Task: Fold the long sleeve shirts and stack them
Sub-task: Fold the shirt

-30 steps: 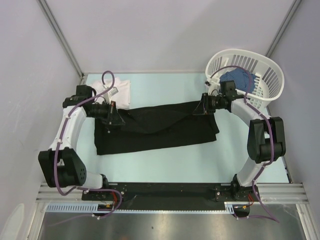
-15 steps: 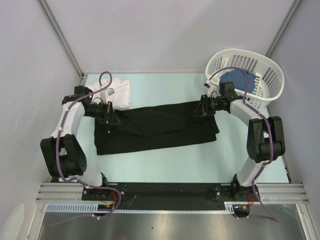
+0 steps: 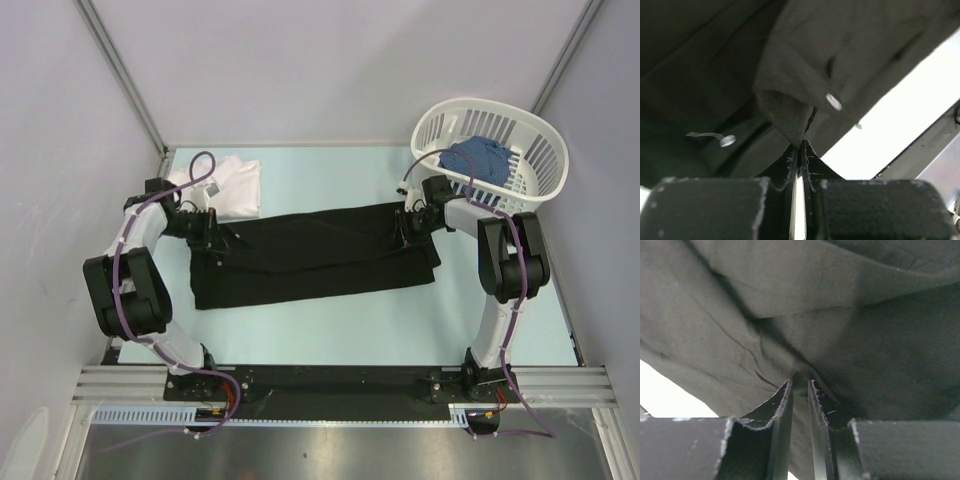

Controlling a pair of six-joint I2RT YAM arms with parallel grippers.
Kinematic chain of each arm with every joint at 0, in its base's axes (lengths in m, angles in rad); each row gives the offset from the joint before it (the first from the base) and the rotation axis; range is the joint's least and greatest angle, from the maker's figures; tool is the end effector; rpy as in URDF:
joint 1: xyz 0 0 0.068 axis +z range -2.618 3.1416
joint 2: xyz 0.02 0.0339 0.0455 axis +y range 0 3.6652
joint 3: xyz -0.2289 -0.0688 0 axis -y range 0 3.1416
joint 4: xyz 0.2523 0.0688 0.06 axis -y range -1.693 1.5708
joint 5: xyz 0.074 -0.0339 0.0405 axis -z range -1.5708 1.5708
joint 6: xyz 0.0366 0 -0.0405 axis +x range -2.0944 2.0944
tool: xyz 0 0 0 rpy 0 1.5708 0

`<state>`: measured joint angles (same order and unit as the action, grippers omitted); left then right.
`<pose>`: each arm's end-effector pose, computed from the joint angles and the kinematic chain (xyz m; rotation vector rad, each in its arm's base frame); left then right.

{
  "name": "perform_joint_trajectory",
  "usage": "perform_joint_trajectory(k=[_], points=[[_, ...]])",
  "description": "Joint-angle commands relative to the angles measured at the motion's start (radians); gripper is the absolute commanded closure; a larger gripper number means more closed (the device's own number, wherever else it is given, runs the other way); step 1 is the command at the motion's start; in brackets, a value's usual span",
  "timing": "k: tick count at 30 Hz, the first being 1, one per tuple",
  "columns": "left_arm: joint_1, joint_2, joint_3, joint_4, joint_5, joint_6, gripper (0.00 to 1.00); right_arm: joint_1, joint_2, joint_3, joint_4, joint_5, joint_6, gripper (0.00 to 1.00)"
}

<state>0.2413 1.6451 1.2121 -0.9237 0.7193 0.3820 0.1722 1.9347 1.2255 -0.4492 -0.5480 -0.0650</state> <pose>0.3095 0.0513 0.1912 0.2873 2.5843 -0.8442 0.3654 0.0829 0.1122 -0.4698 2.6218 0.7761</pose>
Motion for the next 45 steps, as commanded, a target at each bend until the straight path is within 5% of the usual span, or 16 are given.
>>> perform_joint_trajectory(k=[1, 6, 11, 14, 19, 24, 33, 36, 42, 45], points=[[0.018, 0.027, -0.035, 0.063, -0.075, -0.034, 0.9, -0.016, 0.006, 0.037, -0.039, 0.082, -0.033, 0.76], [0.032, 0.061, -0.086, 0.097, -0.187, -0.064, 0.79, -0.013, -0.032, 0.061, -0.063, 0.008, -0.041, 0.73], [0.075, 0.01, -0.077, 0.108, -0.215, -0.016, 0.46, 0.007, -0.144, 0.072, -0.106, -0.105, -0.079, 0.67], [0.079, -0.028, -0.02, 0.088, -0.189, 0.162, 0.28, 0.032, -0.213, 0.071, -0.161, -0.098, -0.125, 0.64], [0.046, 0.114, 0.216, 0.002, -0.26, 0.334, 0.26, 0.11, -0.275, 0.023, -0.235, 0.022, -0.184, 0.59], [0.009, 0.311, 0.401, -0.056, -0.317, 0.412, 0.28, 0.076, -0.342, -0.093, -0.25, 0.054, -0.114, 0.55], [-0.03, 0.472, 0.506, 0.003, -0.402, 0.41, 0.31, 0.105, -0.39, -0.222, -0.208, 0.137, -0.154, 0.53], [-0.03, 0.486, 0.483, -0.001, -0.442, 0.425, 0.42, 0.119, -0.344, -0.23, -0.14, 0.192, -0.199, 0.53], [-0.019, 0.398, 0.285, -0.004, -0.507, 0.469, 0.98, 0.147, -0.158, -0.107, -0.08, 0.263, -0.225, 0.56], [0.007, 0.346, 0.17, -0.004, -0.526, 0.477, 1.0, 0.162, -0.086, -0.028, -0.075, 0.286, -0.254, 0.58]])
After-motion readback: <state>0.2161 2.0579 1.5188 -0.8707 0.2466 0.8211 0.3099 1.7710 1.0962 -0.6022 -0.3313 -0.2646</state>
